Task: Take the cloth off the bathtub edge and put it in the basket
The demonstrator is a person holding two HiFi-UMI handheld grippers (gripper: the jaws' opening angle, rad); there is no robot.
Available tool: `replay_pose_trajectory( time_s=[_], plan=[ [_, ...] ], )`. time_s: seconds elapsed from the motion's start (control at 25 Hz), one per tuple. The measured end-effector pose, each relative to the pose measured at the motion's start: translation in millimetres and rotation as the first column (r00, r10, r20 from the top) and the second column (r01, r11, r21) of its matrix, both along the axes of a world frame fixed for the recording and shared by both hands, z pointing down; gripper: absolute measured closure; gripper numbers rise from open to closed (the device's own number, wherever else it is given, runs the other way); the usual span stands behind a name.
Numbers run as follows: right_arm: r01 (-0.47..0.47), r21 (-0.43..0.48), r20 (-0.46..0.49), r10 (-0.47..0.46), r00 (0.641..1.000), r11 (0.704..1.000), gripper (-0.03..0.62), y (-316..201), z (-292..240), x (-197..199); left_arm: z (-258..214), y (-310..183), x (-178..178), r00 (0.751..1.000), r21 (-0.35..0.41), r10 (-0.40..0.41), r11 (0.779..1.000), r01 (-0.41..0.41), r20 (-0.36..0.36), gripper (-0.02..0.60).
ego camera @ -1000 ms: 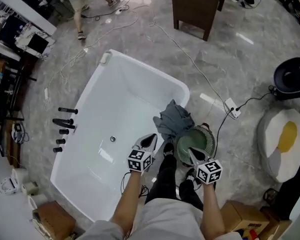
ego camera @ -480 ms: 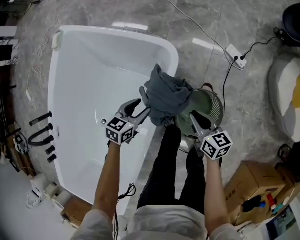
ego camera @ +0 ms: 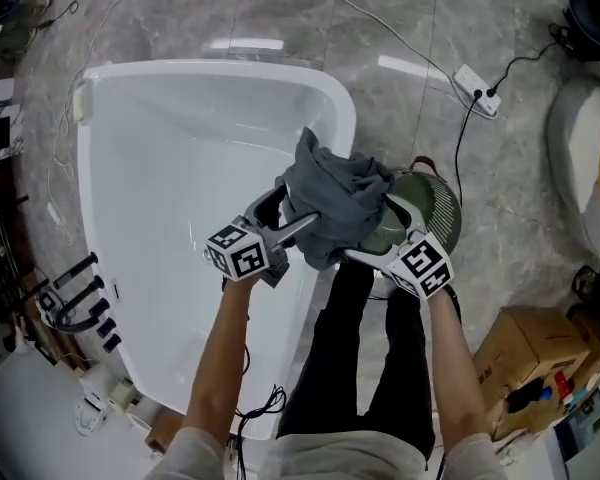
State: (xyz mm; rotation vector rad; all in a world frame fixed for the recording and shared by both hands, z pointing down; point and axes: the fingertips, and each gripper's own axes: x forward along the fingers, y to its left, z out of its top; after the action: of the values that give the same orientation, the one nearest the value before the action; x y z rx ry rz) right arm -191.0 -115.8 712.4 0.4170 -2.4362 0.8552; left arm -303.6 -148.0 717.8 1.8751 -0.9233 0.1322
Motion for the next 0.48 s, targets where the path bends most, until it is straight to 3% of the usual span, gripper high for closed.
replay_pose_trajectory(
  time_s=[0.12, 0.24, 0.48],
  plan=[
    [0.017, -0.043, 0.035, -0.016, 0.999, 0.999, 0.052, -9, 11, -24, 16, 2, 14, 0.998, -0.064, 0.037, 0.997, -0.041, -0.051, 0.044],
    [-0.036, -0.149, 0.112, 0.053, 0.992, 0.988, 0.046, -18, 17, -42, 27, 1, 24, 0.991, -0.120, 0.046, 0.991, -0.060, -0.122, 0.044],
    [-0.045, -0.234, 0.169, 0.086, 0.982, 0.971, 0.049, -20, 24, -52, 29, -4, 38, 0.977, -0.139, 0.036, 0.988, -0.066, -0.211, 0.050]
  ],
)
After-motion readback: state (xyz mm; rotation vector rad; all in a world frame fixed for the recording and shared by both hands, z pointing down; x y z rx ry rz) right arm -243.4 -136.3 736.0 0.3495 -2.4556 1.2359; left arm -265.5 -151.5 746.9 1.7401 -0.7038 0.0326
